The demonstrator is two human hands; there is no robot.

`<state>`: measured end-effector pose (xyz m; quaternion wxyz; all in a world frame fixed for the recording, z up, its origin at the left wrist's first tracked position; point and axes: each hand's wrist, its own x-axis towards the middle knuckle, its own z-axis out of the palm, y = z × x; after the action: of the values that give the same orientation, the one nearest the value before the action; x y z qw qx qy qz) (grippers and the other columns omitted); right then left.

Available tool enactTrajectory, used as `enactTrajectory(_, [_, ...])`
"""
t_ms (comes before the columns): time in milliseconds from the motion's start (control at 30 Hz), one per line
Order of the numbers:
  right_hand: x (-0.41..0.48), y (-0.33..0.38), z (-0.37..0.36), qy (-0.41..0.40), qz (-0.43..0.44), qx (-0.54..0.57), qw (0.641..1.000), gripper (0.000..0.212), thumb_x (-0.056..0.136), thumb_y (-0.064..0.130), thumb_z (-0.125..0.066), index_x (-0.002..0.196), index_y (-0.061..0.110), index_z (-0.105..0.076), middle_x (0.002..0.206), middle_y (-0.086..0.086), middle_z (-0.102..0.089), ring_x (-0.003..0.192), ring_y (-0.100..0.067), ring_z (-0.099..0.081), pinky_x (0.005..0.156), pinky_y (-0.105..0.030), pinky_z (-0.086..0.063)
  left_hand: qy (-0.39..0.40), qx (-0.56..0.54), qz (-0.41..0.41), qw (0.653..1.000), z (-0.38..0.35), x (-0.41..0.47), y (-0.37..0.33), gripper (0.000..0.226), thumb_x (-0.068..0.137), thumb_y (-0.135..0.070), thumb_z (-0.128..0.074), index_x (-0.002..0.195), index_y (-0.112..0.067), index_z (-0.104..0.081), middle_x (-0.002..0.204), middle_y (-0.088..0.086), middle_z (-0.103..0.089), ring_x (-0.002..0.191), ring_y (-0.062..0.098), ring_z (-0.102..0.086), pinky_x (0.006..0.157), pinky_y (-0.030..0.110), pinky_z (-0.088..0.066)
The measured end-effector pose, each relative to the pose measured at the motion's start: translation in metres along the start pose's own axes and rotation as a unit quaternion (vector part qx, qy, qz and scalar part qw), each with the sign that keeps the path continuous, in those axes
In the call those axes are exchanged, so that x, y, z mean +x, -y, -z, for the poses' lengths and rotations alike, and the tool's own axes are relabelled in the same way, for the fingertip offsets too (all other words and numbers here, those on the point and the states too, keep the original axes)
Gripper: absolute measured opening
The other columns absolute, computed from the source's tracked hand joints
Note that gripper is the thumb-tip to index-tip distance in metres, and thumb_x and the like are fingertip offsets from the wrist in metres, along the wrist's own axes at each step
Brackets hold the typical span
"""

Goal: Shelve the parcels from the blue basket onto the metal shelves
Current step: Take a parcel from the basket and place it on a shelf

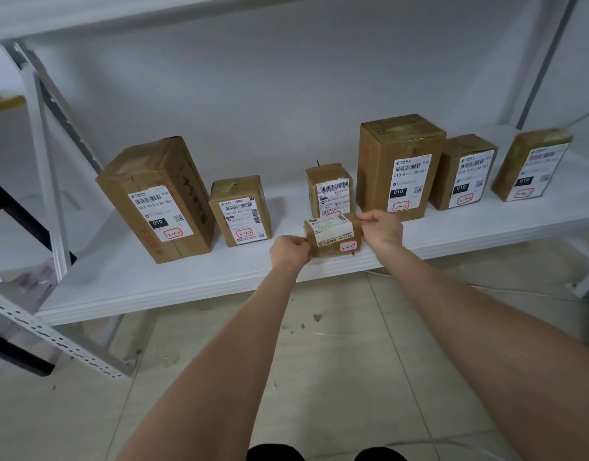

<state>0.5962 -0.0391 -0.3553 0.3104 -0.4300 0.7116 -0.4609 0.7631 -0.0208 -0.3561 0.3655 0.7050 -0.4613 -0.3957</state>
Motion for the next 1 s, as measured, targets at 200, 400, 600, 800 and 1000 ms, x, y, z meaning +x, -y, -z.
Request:
enactTrajectory(200, [-0.003, -0.002, 0.004, 0.002, 0.028, 0.004, 1.000, 0.030, 0.092, -0.002, -0.052, 0.114, 0.009, -0.069, 0.119, -0.007, -0.067, 0.110, -0.022, -0.060, 0.100, -0.026, -0.045, 0.016, 0.014, -0.026, 0.999, -0.007, -0.001, -0.001, 0.022, 0.085, -0.004, -0.053, 0.094, -0.009, -0.072, 0.087, 0.013, -0.068, 0.080, 0.024, -0.059, 0.083, 0.033, -0.053])
enactTrajectory(400, [-0.010, -0.010, 0.003, 0.024, 0.058, -0.022, 0.998, 0.032, 0.093, -0.004, -0.050, 0.119, 0.005, -0.067, 0.121, -0.010, -0.066, 0.113, -0.023, -0.060, 0.104, -0.027, -0.042, 0.049, 0.062, -0.021, 0.997, -0.009, 0.004, 0.002, 0.021, 0.086, -0.012, -0.060, 0.067, -0.021, -0.060, 0.085, 0.010, -0.064, 0.077, 0.026, -0.055, 0.085, 0.037, -0.053])
enactTrajectory(600, [-0.014, -0.015, -0.005, 0.052, 0.081, -0.043, 0.994, 0.030, 0.095, 0.000, -0.051, 0.120, 0.006, -0.067, 0.123, -0.009, -0.066, 0.114, -0.025, -0.060, 0.099, -0.026, -0.044, 0.041, 0.075, -0.019, 0.996, -0.003, 0.007, 0.011, 0.022, 0.087, -0.013, -0.061, 0.106, -0.006, -0.069, 0.086, 0.008, -0.064, 0.077, 0.024, -0.054, 0.075, 0.031, -0.048])
enactTrajectory(800, [-0.017, -0.010, -0.020, 0.073, 0.099, -0.068, 0.990, 0.030, 0.095, 0.002, -0.052, 0.121, 0.007, -0.067, 0.127, -0.009, -0.064, 0.115, -0.025, -0.059, 0.096, -0.025, -0.044, 0.021, 0.084, -0.016, 0.996, 0.012, 0.012, 0.014, 0.027, 0.088, -0.009, -0.056, 0.111, -0.002, -0.068, 0.087, 0.010, -0.063, 0.078, 0.025, -0.055, 0.076, 0.032, -0.050])
enactTrajectory(1000, [-0.020, -0.007, -0.020, 0.067, 0.200, -0.245, 0.946, 0.049, 0.091, 0.015, -0.063, 0.138, 0.022, -0.049, 0.144, -0.004, -0.043, 0.122, -0.027, -0.052, 0.096, -0.039, -0.048, -0.049, 0.258, -0.147, 0.954, 0.014, -0.002, 0.008, 0.055, 0.092, -0.013, -0.055, 0.144, -0.007, -0.036, 0.144, 0.012, -0.042, 0.131, 0.028, -0.043, 0.104, 0.036, -0.039])
